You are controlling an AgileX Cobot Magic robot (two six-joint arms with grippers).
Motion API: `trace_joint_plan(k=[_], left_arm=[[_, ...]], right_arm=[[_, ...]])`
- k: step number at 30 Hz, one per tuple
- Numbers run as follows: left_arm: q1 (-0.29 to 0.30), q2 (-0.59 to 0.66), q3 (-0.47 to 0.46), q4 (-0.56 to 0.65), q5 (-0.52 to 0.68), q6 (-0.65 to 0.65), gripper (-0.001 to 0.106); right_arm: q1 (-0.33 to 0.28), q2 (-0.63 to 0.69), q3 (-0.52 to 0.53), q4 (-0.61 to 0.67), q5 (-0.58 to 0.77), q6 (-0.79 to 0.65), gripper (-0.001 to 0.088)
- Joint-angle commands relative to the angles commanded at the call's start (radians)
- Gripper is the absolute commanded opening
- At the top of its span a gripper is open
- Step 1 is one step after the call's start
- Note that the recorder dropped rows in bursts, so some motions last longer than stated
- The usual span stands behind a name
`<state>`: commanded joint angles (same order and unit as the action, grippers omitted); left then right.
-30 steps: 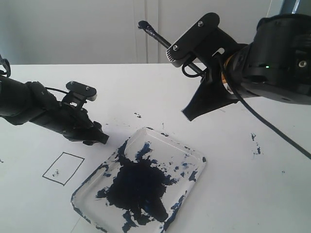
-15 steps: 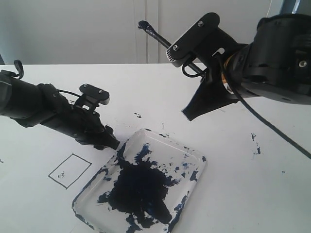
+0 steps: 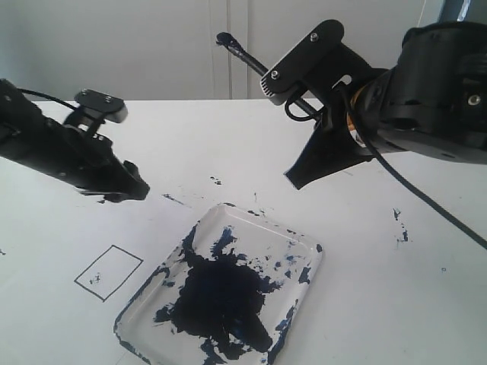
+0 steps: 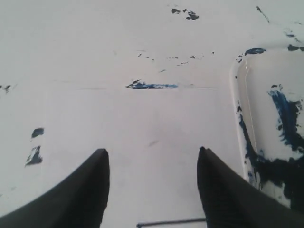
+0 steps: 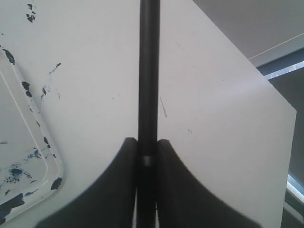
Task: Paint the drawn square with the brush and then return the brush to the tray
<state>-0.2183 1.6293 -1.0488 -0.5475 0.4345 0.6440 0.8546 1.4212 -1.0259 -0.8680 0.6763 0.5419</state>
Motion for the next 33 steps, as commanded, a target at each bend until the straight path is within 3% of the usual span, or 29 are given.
trace_joint_plan(k=[6,11,14,23,33], left_arm=[[0.019,-0.036,0.002,0.365,0.220,-0.217,0.059],[0.019,-0.072,0.038,0.423,0.339,-0.281,0.059],[0.019,-0.109,0.113,0.423,0.299,-0.285,0.059],[0.017,-0.232,0.349,0.395,0.119,-0.307,0.056],[0.017,-0.257,0.454,0.396,-0.088,-0.307,0.056]], right_arm=[[0.000,0.000,0.000,0.004,-0.002,0.000,0.0000],[0.000,0.000,0.000,0.021,-0.004,0.000,0.0000],[0.000,0.000,0.000,0.044,-0.007,-0.021,0.0000],[0.002,0.000,0.000,0.266,-0.092,-0.216,0.0000],[0.032,0.046,0.000,0.788,-0.087,-0.668,0.0000]])
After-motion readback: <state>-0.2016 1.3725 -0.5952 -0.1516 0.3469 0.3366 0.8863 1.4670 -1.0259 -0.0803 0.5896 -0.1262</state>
